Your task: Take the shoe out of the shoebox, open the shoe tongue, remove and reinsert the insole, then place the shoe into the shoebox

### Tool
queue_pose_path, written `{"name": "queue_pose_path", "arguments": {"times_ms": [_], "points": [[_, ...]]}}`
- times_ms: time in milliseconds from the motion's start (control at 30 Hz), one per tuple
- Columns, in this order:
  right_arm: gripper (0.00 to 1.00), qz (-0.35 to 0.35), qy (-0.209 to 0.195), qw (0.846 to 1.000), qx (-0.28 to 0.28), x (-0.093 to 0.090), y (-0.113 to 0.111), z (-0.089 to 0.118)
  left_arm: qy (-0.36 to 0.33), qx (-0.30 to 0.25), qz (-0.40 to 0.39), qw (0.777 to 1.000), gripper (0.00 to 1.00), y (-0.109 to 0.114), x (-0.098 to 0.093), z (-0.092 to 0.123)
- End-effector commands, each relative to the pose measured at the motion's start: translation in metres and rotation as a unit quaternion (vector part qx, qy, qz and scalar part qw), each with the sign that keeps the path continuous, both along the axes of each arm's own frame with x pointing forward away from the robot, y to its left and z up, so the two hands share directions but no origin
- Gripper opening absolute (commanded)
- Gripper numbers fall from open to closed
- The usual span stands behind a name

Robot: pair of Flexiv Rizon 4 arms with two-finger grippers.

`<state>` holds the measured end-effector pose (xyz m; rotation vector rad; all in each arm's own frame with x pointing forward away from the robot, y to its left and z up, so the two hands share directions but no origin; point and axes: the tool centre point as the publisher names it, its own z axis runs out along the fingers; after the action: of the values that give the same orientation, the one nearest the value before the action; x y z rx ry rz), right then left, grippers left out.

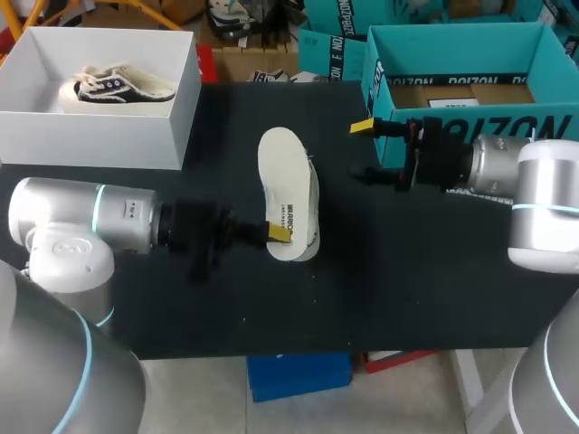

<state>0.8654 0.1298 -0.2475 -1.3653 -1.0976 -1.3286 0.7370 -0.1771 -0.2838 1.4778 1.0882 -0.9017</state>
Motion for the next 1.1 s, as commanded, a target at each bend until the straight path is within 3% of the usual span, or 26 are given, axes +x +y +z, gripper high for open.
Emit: {"name": "queue_pose_path", "arguments": {"times_ms": [33, 333, 1100], "points": [[1.00, -0.001, 0.000, 1.000, 0.000, 0.0000, 0.0013, -0.0008, -0.005, -0.001, -0.006, 1.000, 0.00, -0.0127, 0.0154, -0.0004], [1.00, -0.001, 0.000, 1.000, 0.000, 0.0000, 0.0013, -0.0008, 0.005, -0.006, -0.009, 1.000, 0.00, -0.0221, 0.0159, 0.0028], [1.00, -0.001, 0.000, 1.000, 0.000, 0.0000, 0.0013, -0.0008, 0.005, -0.006, -0.009, 1.000, 0.00, -0.0221, 0.0159, 0.0028]]}}
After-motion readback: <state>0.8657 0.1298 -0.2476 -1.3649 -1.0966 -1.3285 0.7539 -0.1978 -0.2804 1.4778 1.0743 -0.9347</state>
